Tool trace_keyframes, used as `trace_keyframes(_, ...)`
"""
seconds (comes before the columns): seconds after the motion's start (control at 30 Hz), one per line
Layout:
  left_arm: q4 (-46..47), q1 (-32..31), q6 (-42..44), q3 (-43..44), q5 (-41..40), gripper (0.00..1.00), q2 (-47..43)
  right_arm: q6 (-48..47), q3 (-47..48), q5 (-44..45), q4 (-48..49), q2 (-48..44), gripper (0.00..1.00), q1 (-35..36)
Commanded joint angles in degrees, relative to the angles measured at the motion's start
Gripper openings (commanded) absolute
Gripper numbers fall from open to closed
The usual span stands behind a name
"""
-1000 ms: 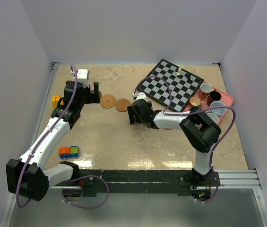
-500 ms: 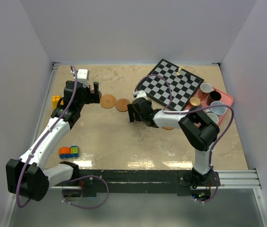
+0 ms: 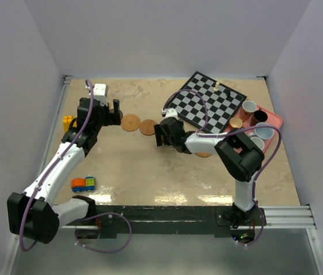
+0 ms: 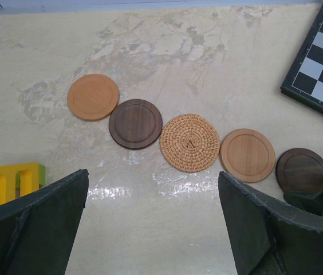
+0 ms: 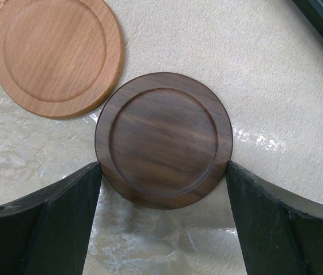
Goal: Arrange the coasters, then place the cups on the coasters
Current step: Move the coaster to the center of the board.
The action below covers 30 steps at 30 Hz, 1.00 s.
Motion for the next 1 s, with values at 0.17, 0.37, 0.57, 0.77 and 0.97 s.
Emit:
trace_keyframes(0.17, 2.2, 0.4, 0.0, -0.5, -0.5, 1.00, -0.6, 1.1, -1.0, -2.3, -4.7, 3.6, 0.88, -0.5)
trace_keyframes(0.37, 2.2, 0.4, -0.1, -0.4, -0.4, 1.00, -0.6, 1.2, -0.9, -2.4, -4.6, 3.8, 0.89, -0.5)
trace_keyframes(0.57, 2.1, 0.4, -0.1, -0.5, -0.3, 1.00, -0.6, 1.1, -1.0, -2.4, -4.6, 3.5, 0.93, -0.5)
trace_keyframes(0.77, 2.1, 0.4, -0.1, -0.3, -0.1, 1.00, -0.6, 0.5, -0.8, -2.5, -4.7, 3.5, 0.98, -0.5)
trace_keyframes(0.97, 2.2, 0.4, -0.1, -0.4, -0.1, 1.00, -0.7, 0.3, -0.3, -2.4, -5.4, 3.8, 0.98, -0.5)
